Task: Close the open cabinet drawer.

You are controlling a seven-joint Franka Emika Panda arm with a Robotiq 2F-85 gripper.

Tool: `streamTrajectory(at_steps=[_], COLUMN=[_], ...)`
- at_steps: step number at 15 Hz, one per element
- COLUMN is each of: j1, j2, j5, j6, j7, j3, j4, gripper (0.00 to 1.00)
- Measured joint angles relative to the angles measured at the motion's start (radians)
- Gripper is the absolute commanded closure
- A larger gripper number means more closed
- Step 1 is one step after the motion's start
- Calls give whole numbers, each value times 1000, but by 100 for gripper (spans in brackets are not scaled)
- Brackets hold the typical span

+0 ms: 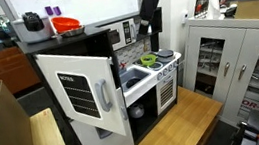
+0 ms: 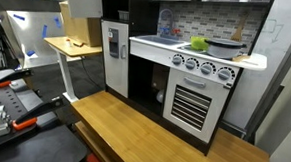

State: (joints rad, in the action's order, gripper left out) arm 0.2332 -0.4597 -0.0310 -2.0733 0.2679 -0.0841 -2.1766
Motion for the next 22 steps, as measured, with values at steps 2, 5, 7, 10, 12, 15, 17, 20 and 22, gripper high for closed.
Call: streamTrajectory(at_steps=[2,5,7,10,12,15,17,20,22], j1=[12,49,73,88,89,89,86,74,68], j2=[59,131,164,202,230,277,311,348,350], j5=[-91,-218,-267,-304,-312,-296,-258,-90,42], j6=[-16,-14,-9,-5,0,1,0,-34,-74], j7=[67,171,214,253,273,274,259,142,30], j3=[21,26,19,4,-5,-26,-39,-62,-83], j4=[34,82,111,150,171,193,205,215,215], gripper=[0,0,0,0,0,0,0,0,0])
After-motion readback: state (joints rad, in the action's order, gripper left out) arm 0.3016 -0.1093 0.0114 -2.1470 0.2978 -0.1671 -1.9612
